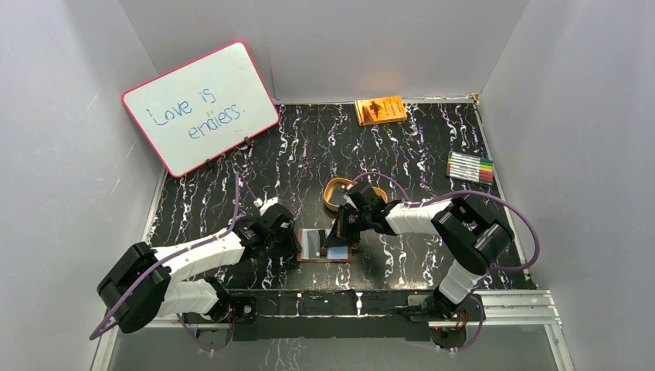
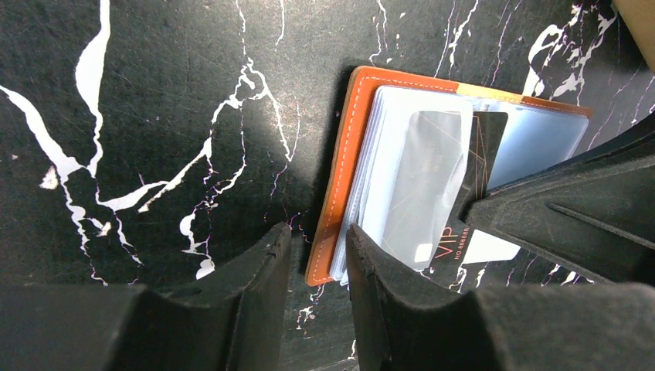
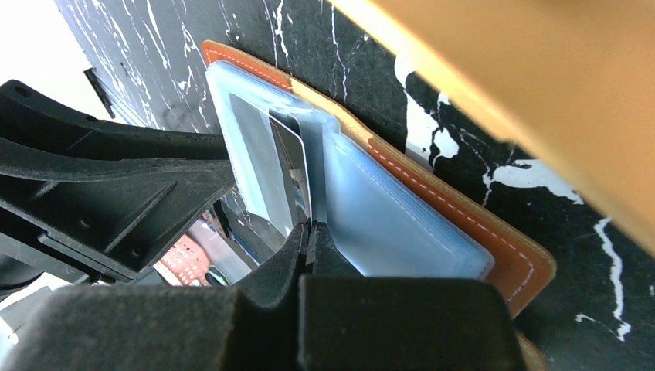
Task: Put the credit cards into the card holder
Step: Insert the credit card into the card holder.
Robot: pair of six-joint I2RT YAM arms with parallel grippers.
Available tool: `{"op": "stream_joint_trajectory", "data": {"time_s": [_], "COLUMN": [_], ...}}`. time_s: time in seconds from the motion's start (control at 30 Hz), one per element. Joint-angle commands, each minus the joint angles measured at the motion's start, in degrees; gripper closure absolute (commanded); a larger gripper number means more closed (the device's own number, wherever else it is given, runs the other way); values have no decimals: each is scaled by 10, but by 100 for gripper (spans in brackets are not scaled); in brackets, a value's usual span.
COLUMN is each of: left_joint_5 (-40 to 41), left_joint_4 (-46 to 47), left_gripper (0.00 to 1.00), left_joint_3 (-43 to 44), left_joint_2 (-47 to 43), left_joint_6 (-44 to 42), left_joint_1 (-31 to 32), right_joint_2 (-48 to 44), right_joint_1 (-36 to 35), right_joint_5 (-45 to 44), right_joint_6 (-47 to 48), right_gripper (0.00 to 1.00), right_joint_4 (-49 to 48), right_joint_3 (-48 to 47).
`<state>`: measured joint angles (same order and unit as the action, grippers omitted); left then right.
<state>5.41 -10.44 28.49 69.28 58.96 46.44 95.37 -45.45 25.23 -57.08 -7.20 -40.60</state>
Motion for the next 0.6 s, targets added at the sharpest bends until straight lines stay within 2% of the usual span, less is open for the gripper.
{"op": "stream_joint_trajectory", "data": {"time_s": [0.0,0.2,0.57], "left_joint_5": [2,5,-13], "left_joint_4": [-48,-48,-31], "left_gripper": [68,68,68], "left_joint_3": [-30,-30,-35], "left_joint_2": [20,14,15], "left_joint_6": [0,-2,-1], "left_joint_1": [0,0,0], "right_joint_2": [-11,-35,-4], "right_joint_1": [-8,-8,-14], "right_joint_5": [-8,-11,14], "right_joint_6": [5,22,28], "right_gripper": [100,82,73], "right_joint_4": [11,40,27], "right_joint_3": [-18,-15,-44]}}
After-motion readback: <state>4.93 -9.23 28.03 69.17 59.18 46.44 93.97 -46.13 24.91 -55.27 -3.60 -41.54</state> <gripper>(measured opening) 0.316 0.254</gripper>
